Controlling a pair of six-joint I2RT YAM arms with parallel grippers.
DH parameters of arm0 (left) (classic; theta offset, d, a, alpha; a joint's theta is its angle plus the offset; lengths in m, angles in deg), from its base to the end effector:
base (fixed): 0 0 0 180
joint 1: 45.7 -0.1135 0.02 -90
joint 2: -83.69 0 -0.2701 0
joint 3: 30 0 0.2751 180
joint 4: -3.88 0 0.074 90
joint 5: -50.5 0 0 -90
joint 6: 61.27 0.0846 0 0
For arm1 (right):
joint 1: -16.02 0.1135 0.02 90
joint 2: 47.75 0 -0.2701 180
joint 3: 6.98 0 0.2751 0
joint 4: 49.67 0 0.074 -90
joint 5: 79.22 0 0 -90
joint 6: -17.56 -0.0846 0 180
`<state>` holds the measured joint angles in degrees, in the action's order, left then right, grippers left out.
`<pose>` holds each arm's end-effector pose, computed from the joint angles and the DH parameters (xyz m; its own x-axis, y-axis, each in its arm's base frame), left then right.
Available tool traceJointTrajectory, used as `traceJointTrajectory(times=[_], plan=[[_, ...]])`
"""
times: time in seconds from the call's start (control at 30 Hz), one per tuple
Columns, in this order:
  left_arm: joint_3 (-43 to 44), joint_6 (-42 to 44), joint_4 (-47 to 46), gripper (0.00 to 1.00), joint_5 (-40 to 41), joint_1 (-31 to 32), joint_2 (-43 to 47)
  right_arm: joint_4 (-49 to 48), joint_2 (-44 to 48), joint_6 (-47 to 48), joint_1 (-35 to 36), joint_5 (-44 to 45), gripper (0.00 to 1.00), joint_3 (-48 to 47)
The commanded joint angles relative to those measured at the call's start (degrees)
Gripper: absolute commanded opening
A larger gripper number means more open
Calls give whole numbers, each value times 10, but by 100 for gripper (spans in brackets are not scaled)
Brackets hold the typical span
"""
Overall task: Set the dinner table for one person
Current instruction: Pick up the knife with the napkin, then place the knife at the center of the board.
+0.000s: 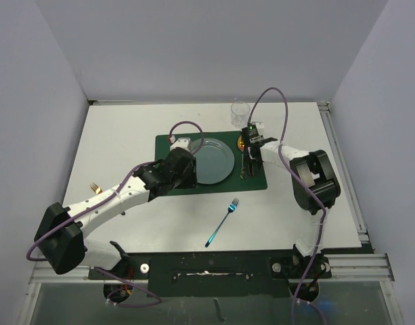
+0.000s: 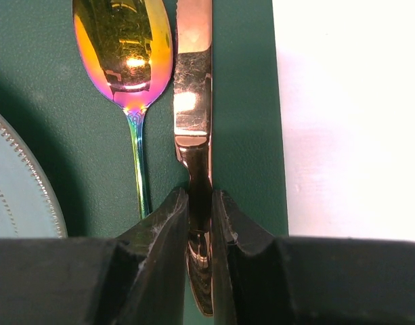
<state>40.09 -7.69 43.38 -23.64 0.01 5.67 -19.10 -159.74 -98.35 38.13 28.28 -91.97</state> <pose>0.2550 -0.2283 0.2253 -0.7460 -0.0532 -0.6639 0.1449 0.9600 -0.2397 0.4257 0.1455 0.1085 -0.7949 0.1269 -0.5933 0.1532 0.9882 0.0060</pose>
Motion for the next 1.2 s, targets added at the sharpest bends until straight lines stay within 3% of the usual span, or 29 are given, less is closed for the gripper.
traceJointTrajectory(times=[0.0,0.63,1.17], plan=[[2,-2,-20,45,-1,2,16,49,35,2,-5,22,0,9],[-4,-4,-30,45,-3,2,9,75,116,13,-55,74,0,34],[-5,0,-43,45,-13,2,-13,59,146,18,-197,69,0,103]])
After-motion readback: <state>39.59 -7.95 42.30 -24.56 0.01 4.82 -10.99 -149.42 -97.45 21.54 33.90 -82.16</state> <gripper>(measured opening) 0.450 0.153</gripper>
